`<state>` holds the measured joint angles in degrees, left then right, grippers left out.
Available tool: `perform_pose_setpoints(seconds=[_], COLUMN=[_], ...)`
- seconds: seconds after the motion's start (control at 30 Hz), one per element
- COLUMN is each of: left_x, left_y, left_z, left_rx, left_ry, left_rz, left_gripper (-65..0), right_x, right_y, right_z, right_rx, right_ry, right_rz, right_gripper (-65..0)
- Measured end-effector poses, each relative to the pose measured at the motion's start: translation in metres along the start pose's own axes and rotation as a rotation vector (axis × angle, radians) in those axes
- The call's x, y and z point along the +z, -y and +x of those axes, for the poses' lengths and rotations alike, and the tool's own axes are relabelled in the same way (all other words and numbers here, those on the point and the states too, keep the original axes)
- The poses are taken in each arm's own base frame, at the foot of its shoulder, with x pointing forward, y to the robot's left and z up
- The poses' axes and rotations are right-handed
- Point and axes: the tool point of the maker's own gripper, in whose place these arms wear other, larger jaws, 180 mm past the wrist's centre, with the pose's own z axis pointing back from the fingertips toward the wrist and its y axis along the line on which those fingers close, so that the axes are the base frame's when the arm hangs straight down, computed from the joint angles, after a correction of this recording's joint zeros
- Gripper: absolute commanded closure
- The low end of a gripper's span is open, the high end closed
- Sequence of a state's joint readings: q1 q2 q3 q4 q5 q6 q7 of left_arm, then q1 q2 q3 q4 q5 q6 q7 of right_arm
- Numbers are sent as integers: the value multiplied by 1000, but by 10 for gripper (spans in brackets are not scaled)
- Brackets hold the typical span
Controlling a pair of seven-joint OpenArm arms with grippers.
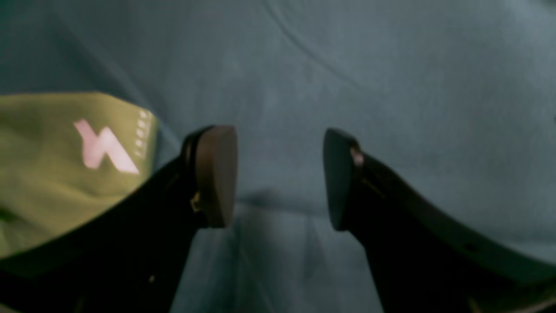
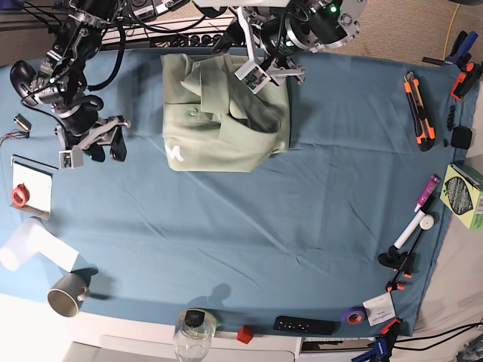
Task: Fold the T-shirt properly
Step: 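Press and smooth the folded shirt's collar edge with the left gripper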
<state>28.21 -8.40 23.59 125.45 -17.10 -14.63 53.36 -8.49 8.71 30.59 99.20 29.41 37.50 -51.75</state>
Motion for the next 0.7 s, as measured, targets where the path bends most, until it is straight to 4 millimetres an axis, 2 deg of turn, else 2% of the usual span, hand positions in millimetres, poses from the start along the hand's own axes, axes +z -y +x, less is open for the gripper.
perform_pose_setpoints(seconds=[0.13,0.33,0.7], left_x=[-8,-17,-43], left_y=[-2,0,1], left_z=[-18,-21,-12], left_rx=[25,58,89], left_ry=[-56,-46,-19], left_rz=[-6,-26,-81], left_gripper=[-353,-353,-342], right_x=[-2,-2,-2], right_y=[0,0,0], right_z=[8,8,8], right_rx=[1,0,1], right_ry=[20,19,19], right_rz=[3,3,3], right_gripper=[-316,-316,-316])
